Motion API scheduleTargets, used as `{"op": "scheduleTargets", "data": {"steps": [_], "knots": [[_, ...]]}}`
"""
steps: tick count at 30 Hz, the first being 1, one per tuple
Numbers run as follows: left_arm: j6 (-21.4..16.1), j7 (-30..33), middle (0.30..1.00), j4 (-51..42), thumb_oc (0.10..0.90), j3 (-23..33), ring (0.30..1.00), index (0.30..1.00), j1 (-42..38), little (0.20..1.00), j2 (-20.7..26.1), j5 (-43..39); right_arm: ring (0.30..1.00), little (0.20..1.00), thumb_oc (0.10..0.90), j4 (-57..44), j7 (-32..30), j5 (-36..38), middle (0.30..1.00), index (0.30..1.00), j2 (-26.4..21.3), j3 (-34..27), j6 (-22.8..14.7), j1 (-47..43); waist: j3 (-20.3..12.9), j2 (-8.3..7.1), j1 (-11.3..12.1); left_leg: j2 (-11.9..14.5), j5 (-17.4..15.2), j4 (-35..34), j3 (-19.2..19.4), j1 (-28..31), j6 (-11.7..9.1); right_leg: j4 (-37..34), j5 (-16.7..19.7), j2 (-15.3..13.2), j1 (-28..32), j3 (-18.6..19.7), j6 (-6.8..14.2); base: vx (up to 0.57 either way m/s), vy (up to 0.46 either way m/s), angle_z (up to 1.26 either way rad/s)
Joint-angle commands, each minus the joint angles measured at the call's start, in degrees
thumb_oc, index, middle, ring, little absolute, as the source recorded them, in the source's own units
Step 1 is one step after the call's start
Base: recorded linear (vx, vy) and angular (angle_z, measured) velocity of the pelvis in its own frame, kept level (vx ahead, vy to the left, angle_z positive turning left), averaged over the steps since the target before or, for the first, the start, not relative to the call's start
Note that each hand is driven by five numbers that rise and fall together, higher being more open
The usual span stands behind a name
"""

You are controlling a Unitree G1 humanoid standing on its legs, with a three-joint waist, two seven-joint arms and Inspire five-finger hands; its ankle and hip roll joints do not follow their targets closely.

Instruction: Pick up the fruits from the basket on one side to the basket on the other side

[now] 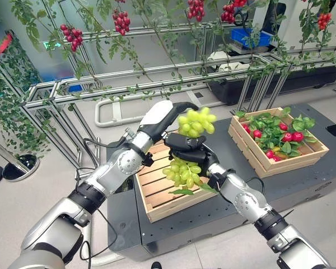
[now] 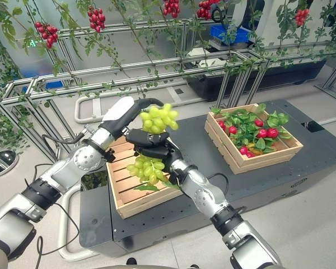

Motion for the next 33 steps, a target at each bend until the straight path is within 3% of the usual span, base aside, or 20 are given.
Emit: {"op": "scheduleTargets", "data": {"steps": [1,6,9,15,19,23,26,30,33], "knots": [[-1.07,5.79,0.9,9.29,0.8,8.78,0.9,0.9,-1.76,0.9,4.71,2.42,0.3,0.3,0.4,-1.73,3.32,0.18,0.3,0.3,-0.26,-10.79,-12.01,-1.09,-4.76,-0.08,0.01,-0.29,-8.74,0.13,-0.58,1.94,-0.6,0.12,-5.26,-1.35,1.98,-1.76,-0.68,0.0,0.0,0.0],[-1.93,6.61,0.9,10.75,0.8,11.91,0.9,0.9,1.46,0.9,6.83,1.15,0.3,0.3,0.4,-0.54,4.53,-0.15,0.3,0.3,-2.19,-13.45,-12.35,2.85,-4.65,0.05,-0.5,-0.27,-8.79,0.13,-0.09,2.01,-0.56,0.12,-5.23,-1.29,1.77,-1.47,-0.6,0.0,0.004,-0.01],[-4.06,7.94,0.9,11.54,0.8,16.99,0.9,0.9,5.23,0.9,6.97,-3.93,0.3,0.3,0.4,1.39,5.51,-0.15,0.3,0.3,-2.49,-16.49,-12.01,6.9,-4.67,0.12,-0.93,-0.24,-8.89,0.13,0.19,2.24,-0.54,0.12,-5.28,-1.19,1.77,-1.16,-0.63,0.02,0.015,-0.09],[-10.46,8.23,0.9,9.91,0.8,26.81,0.9,0.9,12.07,0.9,0.95,-16.81,0.3,0.3,0.4,5.3,7.78,-2.21,0.3,0.3,-0.82,-20.93,-11.94,13.6,-4.53,0.12,-1.18,-0.31,-9.32,0.13,-0.08,2.71,-0.49,0.12,-5.76,-1.01,2.25,-0.85,-0.9,0.01,0.004,-0.04],[-13.1,1.0,0.9,8.14,0.8,30.68,0.9,0.9,14.77,0.9,-4.68,-30.96,0.3,0.3,0.4,6.08,9.19,-3.14,0.3,0.3,0.15,-22.85,-11.41,16.24,-4.32,-0.14,-1.49,-0.36,-9.48,0.13,-0.5,2.86,-0.55,0.12,-5.99,-0.81,2.45,-0.58,-1.09,0.0,0.0,0.0],[-11.62,-15.49,0.9,6.71,0.8,32.15,0.9,0.9,15.71,0.9,-11.85,-51.33,0.3,0.3,0.4,7.39,9.75,-4.76,0.3,0.3,1.43,-23.19,-11.41,16.23,-4.31,-0.22,-1.47,-0.4,-9.91,0.13,-0.92,3.32,-0.5,0.12,-6.32,-0.71,2.95,-0.51,-1.29,0.0,0.0,0.0],[-8.63,-22.81,0.9,4.09,0.8,31.96,0.9,0.9,17.06,0.9,-15.51,-61.07,0.3,0.3,0.4,7.1,9.1,-5.71,0.3,0.3,2.68,-23.17,-11.68,16.27,-4.26,-0.23,-1.37,-0.35,-10.07,0.13,-1.0,3.6,-0.46,0.12,-6.29,-0.73,3.18,-0.51,-1.33,0.0,0.0,0.0],[-7.59,-22.89,0.9,2.51,0.8,32.3,0.9,0.9,18.8,0.9,-18.16,-65.33,0.3,0.3,0.4,6.24,7.71,-6.08,0.3,0.3,3.74,-23.88,-13.68,16.54,-4.22,-0.37,-1.26,-0.34,-10.11,0.13,-0.95,3.55,-0.32,0.12,-6.15,-0.77,3.06,-0.51,-1.33,-0.01,-0.02,-0.01],[-7.73,-19.25,0.9,2.6,0.8,32.7,0.9,0.9,21.18,0.9,-19.84,-62.27,0.3,0.3,0.4,4.48,6.3,-6.3,0.3,0.3,4.78,-24.97,-15.71,17.63,-3.82,-0.58,-1.23,-0.31,-10.19,0.13,-0.84,3.56,-0.24,0.12,-6.09,-0.59,2.97,-0.56,-1.33,-0.01,-0.104,0.0]]}}
